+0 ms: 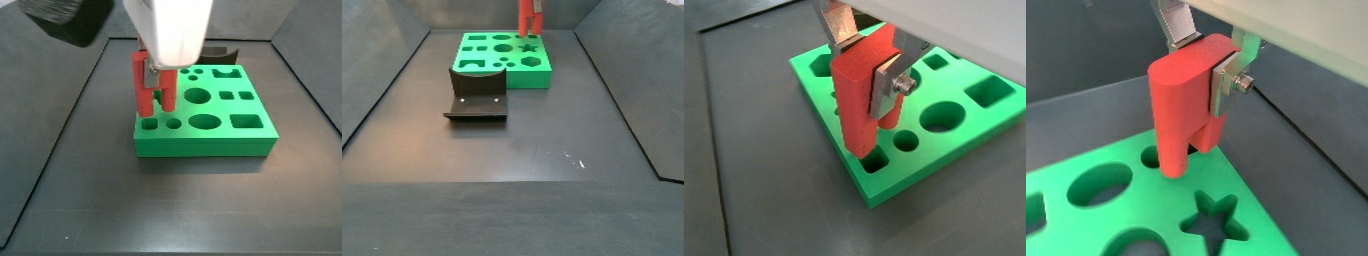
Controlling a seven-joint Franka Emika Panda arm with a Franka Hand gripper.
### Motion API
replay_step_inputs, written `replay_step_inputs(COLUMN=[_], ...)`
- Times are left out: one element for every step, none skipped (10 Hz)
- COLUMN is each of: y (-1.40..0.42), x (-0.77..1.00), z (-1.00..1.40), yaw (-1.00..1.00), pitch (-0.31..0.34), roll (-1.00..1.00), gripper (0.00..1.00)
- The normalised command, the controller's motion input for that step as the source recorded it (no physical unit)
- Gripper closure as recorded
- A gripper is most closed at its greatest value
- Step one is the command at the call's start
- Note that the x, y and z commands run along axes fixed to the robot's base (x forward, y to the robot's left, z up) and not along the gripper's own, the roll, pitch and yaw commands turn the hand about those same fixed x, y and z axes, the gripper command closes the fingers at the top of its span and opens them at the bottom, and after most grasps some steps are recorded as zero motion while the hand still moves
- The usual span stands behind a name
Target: Insert the square-circle object.
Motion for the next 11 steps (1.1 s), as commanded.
replay_step_inputs(y=[-0.12,-0.19,-0.24,0.00,0.01,-0.06,0.00,0.00,0.05,0.02,0.00], x=[0.01,0.01,0.00,-0.17,0.00,0.39,0.52,0.55,0.36,0.32,0.24], z=[0.00,-0.06,-0.09,0.00,0.00,-0.35,-0.33,-0.20,-0.19,-0.23,-0.33], yaw=[-0.98,-0.95,-0.92,0.00,0.00,-0.15,-0.33,-0.34,-0.23,-0.16,-0.14], pitch=[-0.004,0.000,-0.004,0.000,0.000,0.084,0.089,0.111,0.077,0.051,0.000], roll=[-0.07,-0.03,-0.02,0.00,-0.01,0.09,0.02,0.00,0.00,0.00,-0.08], gripper=[1.00,1.00,1.00,1.00,1.00,1.00,1.00,1.00,1.00,1.00,1.00])
